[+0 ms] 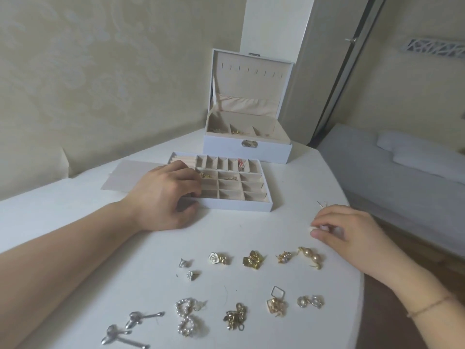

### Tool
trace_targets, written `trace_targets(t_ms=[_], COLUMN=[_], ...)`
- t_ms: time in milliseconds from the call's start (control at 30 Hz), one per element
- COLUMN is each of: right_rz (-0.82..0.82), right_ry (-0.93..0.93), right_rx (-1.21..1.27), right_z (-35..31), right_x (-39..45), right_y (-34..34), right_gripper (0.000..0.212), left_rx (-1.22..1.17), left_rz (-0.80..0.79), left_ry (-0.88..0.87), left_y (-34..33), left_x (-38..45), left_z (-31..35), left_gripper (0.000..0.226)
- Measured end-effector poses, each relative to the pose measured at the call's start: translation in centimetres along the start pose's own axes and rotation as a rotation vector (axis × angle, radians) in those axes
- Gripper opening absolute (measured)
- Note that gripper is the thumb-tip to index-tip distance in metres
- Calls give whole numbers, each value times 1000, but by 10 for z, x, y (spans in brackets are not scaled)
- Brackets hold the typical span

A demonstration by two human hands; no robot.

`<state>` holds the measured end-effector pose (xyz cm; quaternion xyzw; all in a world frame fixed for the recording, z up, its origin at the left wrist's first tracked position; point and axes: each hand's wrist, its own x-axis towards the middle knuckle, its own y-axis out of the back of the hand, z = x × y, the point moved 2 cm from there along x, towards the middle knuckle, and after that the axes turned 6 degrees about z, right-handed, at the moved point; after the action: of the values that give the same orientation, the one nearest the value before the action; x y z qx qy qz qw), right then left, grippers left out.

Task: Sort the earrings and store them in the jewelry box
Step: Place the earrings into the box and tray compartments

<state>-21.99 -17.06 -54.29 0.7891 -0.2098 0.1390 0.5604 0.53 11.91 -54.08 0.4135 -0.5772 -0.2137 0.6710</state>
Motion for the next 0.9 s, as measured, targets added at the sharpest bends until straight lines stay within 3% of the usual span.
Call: trace_targets(t_ms=[233, 367, 500, 700, 900], right_rz=[142, 199, 228, 201, -38], right_ry=[-60, -232, -325, -180, 61], right_rx=[87, 354, 465, 221, -22], right_z=[3, 1, -11, -31, -31], right_x=[-3, 1, 42, 137, 179], right_y=[-7, -11, -13, -36, -65], right_gripper=[18, 33, 29, 14, 9], left_rx=[-7, -14, -20, -41, -55], left_rz=[-8, -8, -5, -7, -8], left_ry=[5, 16, 16, 6, 2], left_y=[-1, 0, -1, -1, -3], left_x=[0, 0, 0, -1, 0], left_z=[-1, 0, 0, -2, -4], left_gripper=[20, 19, 18, 17, 18])
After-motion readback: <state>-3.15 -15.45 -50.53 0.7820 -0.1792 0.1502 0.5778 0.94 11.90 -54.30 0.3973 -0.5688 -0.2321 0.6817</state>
